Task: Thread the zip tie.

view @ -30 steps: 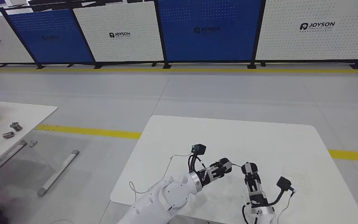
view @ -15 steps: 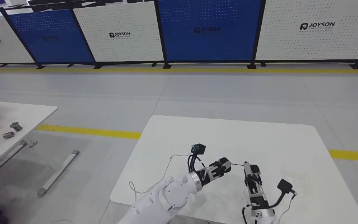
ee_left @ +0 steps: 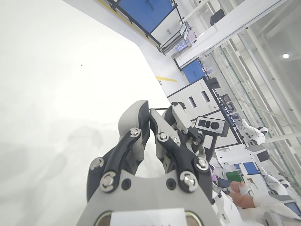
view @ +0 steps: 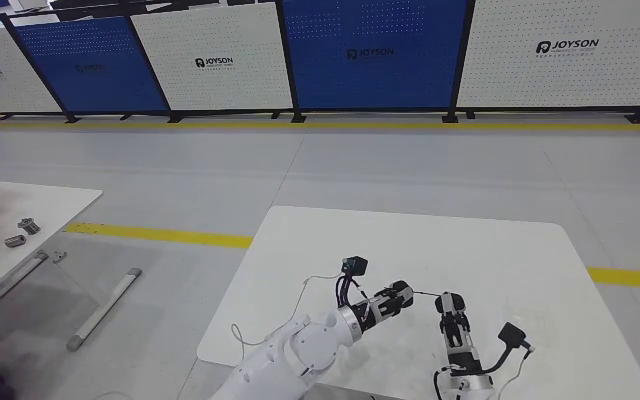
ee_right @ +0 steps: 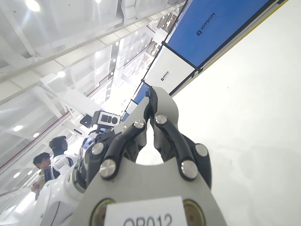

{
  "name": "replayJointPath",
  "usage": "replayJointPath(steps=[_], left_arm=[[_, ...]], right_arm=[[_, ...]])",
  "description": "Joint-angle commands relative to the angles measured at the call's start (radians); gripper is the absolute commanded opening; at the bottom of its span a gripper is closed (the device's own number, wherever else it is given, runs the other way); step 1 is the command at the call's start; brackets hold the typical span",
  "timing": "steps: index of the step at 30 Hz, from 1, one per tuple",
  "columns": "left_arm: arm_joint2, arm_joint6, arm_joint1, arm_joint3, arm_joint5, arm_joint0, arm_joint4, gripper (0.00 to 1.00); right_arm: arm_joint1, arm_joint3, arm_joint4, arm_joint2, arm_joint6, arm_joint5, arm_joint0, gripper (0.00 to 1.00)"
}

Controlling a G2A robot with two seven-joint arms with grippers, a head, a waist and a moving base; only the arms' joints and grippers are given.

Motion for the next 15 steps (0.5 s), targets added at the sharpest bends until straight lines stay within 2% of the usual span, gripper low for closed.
replayJointPath(steps=[1, 7, 15], left_arm=[[0.0, 0.0, 0.0, -0.002, -0.001, 0.001, 0.0, 0.0], [0.003, 0.001, 0.001, -0.018, -0.023, 0.009, 0.014, 0.0], [0.002, -0.011, 0.003, -0.021, -0.038, 0.014, 0.024, 0.0]], right_arm=[[0.002, 0.0, 0.001, -0.003, -0.004, 0.0, 0.001, 0.0], [0.009, -0.001, 0.015, -0.013, 0.017, 0.0, 0.007, 0.0], [0.019, 0.0, 0.055, -0.007, 0.059, 0.0, 0.015, 0.0]])
